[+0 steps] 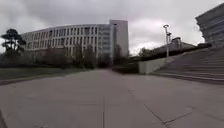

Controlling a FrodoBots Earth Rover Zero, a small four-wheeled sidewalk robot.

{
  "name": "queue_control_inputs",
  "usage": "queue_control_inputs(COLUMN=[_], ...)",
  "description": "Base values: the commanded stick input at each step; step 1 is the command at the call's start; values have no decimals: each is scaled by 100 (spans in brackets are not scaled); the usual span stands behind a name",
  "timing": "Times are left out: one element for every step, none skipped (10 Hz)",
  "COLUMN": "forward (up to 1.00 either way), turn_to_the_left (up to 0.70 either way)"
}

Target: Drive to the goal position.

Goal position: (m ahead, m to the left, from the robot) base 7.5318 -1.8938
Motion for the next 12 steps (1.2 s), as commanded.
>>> queue_control_inputs(forward=[100,100,100,100,100,100,100,100,100,100,100,100], turn_to_the_left=[8,-4,-28,-28,-23,10,0,0,0,0,0,0])
